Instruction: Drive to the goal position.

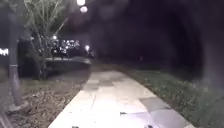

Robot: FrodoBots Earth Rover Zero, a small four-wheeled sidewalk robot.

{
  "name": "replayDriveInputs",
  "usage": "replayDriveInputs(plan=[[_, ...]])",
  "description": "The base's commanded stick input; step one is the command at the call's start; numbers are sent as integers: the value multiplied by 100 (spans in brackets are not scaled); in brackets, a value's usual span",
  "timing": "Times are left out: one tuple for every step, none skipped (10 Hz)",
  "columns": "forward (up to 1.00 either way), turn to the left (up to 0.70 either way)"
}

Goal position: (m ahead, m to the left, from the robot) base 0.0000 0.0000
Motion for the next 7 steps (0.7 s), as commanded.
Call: replayDriveInputs(plan=[[70, 0], [70, 0], [70, 0], [70, 0], [70, 0], [70, 0], [70, 0]])
